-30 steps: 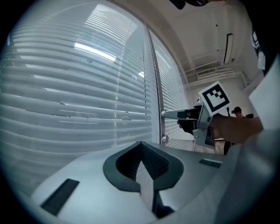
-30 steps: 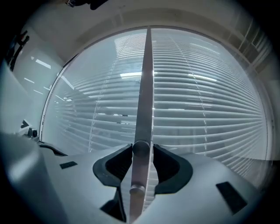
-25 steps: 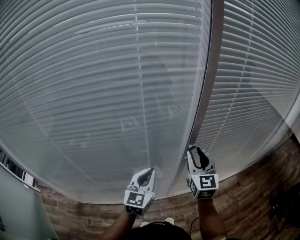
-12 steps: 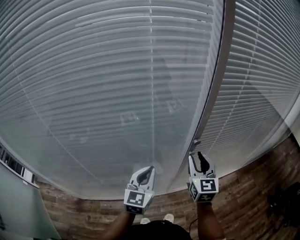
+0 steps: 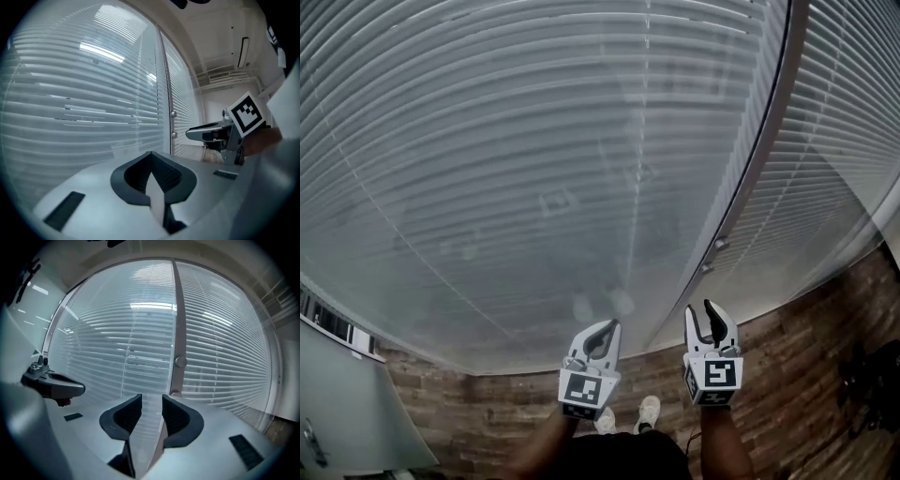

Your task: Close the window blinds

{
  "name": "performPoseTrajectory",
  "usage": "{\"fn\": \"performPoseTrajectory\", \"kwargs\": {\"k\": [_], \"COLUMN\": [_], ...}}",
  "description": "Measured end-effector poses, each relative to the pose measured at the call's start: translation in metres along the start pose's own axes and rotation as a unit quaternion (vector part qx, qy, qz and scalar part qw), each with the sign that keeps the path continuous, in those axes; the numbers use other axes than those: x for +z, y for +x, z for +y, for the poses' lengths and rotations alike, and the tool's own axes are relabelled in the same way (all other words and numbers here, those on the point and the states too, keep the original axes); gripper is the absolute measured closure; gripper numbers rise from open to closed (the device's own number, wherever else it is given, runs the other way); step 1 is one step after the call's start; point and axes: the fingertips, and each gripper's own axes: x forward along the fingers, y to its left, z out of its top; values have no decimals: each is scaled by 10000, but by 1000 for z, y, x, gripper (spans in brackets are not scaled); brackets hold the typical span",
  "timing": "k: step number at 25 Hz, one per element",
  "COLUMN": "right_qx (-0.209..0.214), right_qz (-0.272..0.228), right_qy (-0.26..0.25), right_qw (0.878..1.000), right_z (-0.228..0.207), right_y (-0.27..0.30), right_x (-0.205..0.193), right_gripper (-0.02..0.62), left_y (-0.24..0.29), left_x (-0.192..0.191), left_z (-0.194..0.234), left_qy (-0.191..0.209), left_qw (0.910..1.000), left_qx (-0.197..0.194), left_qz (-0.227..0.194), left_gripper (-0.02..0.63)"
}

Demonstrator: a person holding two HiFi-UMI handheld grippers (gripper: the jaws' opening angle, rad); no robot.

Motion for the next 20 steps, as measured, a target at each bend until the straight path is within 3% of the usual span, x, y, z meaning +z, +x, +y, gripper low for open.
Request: {"fn": "performPoseTrajectory", "kwargs": {"k": [6,8,13,20], "right_qx": [-65,-44,103,274], "right_qz": [-56,-63,-190,-218], "right_qy": [538,573,509,519], "right_qw": [9985,9983,9985,9980], "right_z": [9,14,33,24], "right_y": [-18,-27,-54,-73], "right_x": [-26,-18,23,-23], "right_gripper": [465,465,483,540], "left_y": [-3,-11,-47,-50], "left_x": [-26,-11,31,-8], "left_z": [-14,-17,-17,-46], "left_qy": [-318,-468,-302,-275], "left_qw": [9992,9985,9995,9993], "left_qx": [-214,-271,-89,226], "left_qz": [142,77,-72,-61], "left_gripper": [606,606,606,604]}}
